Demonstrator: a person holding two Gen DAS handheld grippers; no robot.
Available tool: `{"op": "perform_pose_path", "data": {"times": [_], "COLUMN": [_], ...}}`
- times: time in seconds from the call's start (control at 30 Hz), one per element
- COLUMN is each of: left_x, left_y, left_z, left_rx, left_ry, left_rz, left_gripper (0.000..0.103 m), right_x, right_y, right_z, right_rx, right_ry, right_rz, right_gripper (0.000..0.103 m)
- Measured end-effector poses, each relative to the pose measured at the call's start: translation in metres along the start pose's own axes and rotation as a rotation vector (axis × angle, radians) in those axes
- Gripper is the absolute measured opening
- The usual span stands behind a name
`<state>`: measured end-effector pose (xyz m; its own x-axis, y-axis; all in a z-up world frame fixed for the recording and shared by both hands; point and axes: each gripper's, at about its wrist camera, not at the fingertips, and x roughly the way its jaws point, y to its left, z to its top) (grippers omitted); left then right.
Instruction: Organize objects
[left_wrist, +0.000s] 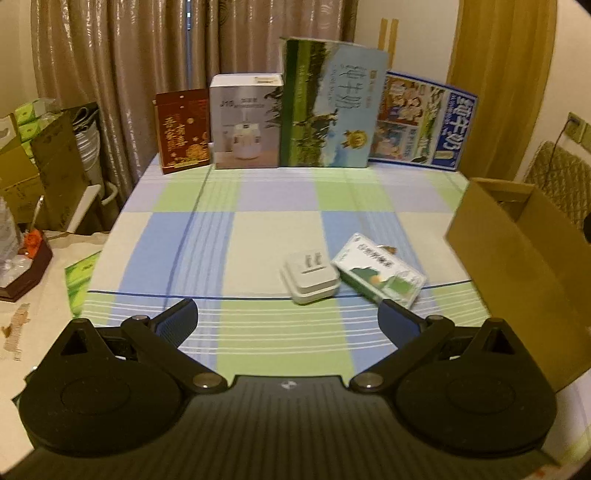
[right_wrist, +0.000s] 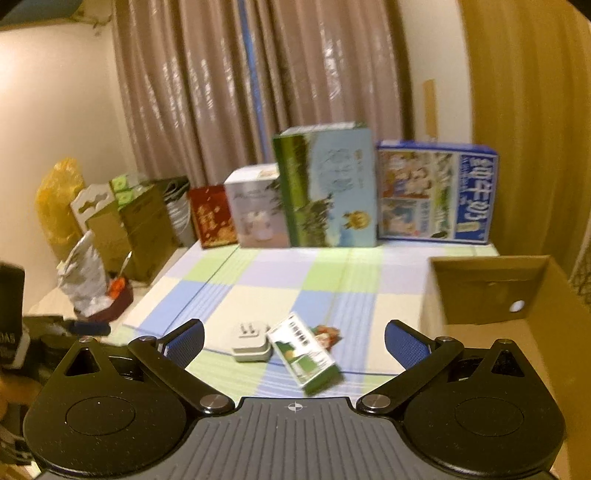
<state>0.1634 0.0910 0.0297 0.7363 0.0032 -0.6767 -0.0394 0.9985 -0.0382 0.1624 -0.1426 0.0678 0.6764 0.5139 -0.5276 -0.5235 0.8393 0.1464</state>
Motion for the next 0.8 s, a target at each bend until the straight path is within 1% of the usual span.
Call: {"op": "perform_pose_path", "data": {"times": [0.07,0.17,0.23,0.3,0.43,0.5,0.57,0.63,0.7,0.73,0.8], "left_x": [0.006,0.014,0.019,0.025,0.041,0.051,0.059,0.064,0.07,0.073,0.079], "left_y": [0.007,0.017,0.02,0.021,0.021,0.023,0.025,0.025,0.025,0.025,0.027], "left_z": [0.0,0.002,0.003,0.003,0.002,0.003,0.004,0.004,0.005,0.006,0.007], "left_rx": [-0.007,-0.036,-0.046,-0.039,-0.004,-0.004,-0.014,-0.006,-0.009,-0.018,-0.04], "left_ry": [0.008,0.022,0.024,0.021,0.022,0.03,0.022,0.012,0.019,0.021,0.034], "left_rz": [0.019,0.023,0.023,0.026,0.054,0.066,0.068,0.069,0.069,0.065,0.059], "left_gripper": [0.102,0.102,0.102,0.102,0.102,0.102,0.102,0.101,0.101,0.101,0.101], "right_x": [0.017,0.042,0.06,0.074,0.097,0.114,0.129,0.143,0.154,0.159,0.169], "right_y": [0.004,0.005,0.002,0.0,-0.005,-0.012,-0.019,-0.025,-0.027,-0.028,-0.028], "right_z": [-0.007,-0.02,-0.029,-0.034,-0.04,-0.043,-0.045,-0.048,-0.048,-0.048,-0.048], "right_rx": [-0.018,-0.047,-0.051,-0.047,-0.093,-0.102,-0.095,-0.107,-0.125,-0.136,-0.152], "right_ry": [0.02,0.057,0.102,0.144,0.157,0.181,0.211,0.234,0.248,0.253,0.262], "right_rz": [0.003,-0.015,-0.023,-0.014,-0.019,-0.039,-0.046,-0.05,-0.043,-0.034,-0.022], "right_gripper": [0.101,0.101,0.101,0.101,0.101,0.101,0.101,0.1,0.095,0.094,0.089]}}
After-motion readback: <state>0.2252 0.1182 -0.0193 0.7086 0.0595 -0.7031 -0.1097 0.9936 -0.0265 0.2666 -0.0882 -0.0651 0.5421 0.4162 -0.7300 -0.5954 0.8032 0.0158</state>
